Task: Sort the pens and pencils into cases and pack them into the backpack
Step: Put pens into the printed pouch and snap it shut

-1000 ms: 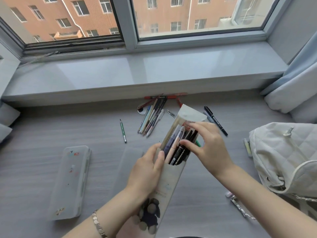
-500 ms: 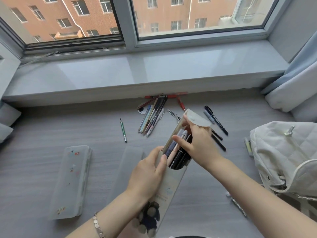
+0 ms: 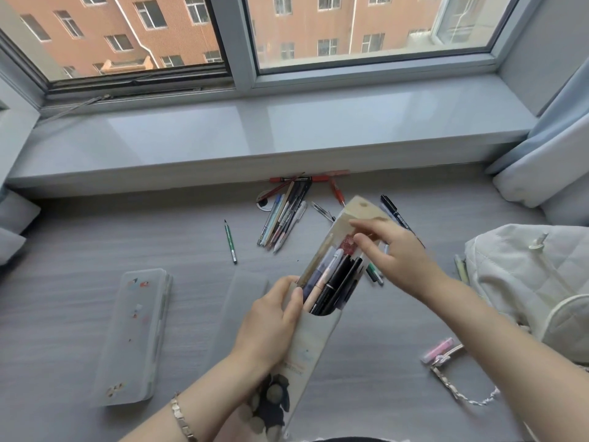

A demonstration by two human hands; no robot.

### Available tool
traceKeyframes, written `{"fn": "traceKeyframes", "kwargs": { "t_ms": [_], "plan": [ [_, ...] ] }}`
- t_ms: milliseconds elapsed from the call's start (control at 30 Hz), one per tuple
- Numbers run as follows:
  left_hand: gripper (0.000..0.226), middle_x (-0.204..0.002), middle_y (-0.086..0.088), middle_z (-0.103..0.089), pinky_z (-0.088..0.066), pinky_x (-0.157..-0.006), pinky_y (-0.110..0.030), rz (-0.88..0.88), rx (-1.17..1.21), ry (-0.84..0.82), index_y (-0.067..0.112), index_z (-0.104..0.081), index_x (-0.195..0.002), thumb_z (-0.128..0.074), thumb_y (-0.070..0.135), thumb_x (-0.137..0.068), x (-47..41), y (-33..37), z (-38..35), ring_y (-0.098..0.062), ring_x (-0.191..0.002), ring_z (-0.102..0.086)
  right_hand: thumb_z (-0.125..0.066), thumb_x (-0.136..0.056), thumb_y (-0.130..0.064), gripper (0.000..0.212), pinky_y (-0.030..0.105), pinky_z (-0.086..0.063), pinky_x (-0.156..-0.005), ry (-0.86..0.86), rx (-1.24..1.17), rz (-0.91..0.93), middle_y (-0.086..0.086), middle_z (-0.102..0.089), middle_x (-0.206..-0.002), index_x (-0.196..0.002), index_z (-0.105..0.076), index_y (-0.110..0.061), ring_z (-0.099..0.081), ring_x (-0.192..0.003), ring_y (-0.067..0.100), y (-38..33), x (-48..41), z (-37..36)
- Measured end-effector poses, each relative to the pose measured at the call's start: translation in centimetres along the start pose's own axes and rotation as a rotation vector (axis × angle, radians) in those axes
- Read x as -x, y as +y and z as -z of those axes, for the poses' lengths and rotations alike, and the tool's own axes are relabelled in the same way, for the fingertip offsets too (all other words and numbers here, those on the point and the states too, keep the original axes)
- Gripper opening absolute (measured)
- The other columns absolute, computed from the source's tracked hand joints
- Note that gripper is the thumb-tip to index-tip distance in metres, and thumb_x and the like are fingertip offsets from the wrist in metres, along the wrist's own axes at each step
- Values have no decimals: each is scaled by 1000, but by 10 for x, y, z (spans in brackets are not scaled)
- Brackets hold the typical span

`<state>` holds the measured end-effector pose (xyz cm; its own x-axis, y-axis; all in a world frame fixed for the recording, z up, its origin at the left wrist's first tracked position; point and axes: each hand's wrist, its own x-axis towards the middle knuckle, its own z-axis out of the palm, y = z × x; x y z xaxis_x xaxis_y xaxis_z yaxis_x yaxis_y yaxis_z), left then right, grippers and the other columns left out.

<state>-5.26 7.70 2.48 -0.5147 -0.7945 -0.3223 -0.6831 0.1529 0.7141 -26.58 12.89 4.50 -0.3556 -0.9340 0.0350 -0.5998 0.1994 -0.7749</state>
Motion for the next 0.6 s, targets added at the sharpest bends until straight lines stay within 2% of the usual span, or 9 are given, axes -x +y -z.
{"fn": "traceKeyframes", "kwargs": {
  "t_ms": [67,133,200,233,300,367,433,500,600],
  "plan": [
    [23,-96,12,-67,-43,-70,-26,-6,23,-2,40,-53,-109,-39,41,-92,-3,-1,2,-11,-91,-58,-59,-87,-21,24,17,-41,-89,22,-25,-22,-11,-64,-99,-110,-65,-22,-55,-97,4,3,1,6],
    [24,-98,10,-68,-46,-77,-30,-18,32,-1,39,-54,-110,-39,40,-92,-3,-1,1,-12,-95,-59,-62,-84,-26,20,6,-37,-87,-37,-20,-42,-24,-60,-91,-103,-67,-31,-52,-100,0,4,4,5],
    [25,-99,9,-68,-46,-79,-31,-23,28,15,39,-54,-111,-39,40,-92,-3,1,0,-14,-96,-60,-65,-82,-28,16,11,-34,-89,-49,22,-37,-27,-59,-88,-98,-69,-31,-48,-102,0,5,6,0],
    [25,-98,8,-69,-47,-80,-32,-26,31,26,39,-54,-111,-39,40,-92,-2,2,0,-15,-95,-60,-66,-81,-28,15,16,-34,-89,-17,45,-33,-26,-59,-86,-96,-71,-28,-48,-100,1,5,7,-4],
    [23,-95,8,-69,-47,-78,-32,-39,38,43,39,-54,-110,-39,39,-92,-1,3,-1,-15,-93,-61,-69,-79,-26,15,16,-34,-85,106,70,-17,-21,-60,-84,-93,-72,-20,-50,-92,2,2,9,-9],
    [24,-96,8,-69,-45,-75,-30,-46,26,53,39,-53,-112,-39,39,-93,-1,5,-1,-15,-93,-60,-69,-79,-23,18,19,-35,-85,199,117,3,-7,-66,-87,-94,-71,-12,-54,-90,11,-1,13,-14],
    [24,-96,9,-68,-40,-70,-27,-46,15,62,40,-52,-112,-39,40,-93,-1,6,0,-13,-92,-59,-68,-80,-20,19,31,-42,-85,233,197,29,5,-70,-90,-94,-70,-7,-59,-92,22,-6,16,-19],
    [22,-92,10,-68,-35,-65,-24,-46,14,72,41,-52,-110,-38,40,-93,-1,7,1,-12,-87,-59,-68,-81,-19,20,39,-47,-86,246,245,49,9,-69,-91,-95,-69,-6,-61,-94,26,-11,21,-24],
    [21,-88,10,-68,-31,-60,-21,-54,0,74,42,-52,-108,-37,40,-93,0,6,2,-11,-82,-58,-64,-84,-22,24,27,-44,-87,220,204,1,8,-66,-96,-103,-66,-7,-60,-95,21,-14,27,-28]
  ]
}}
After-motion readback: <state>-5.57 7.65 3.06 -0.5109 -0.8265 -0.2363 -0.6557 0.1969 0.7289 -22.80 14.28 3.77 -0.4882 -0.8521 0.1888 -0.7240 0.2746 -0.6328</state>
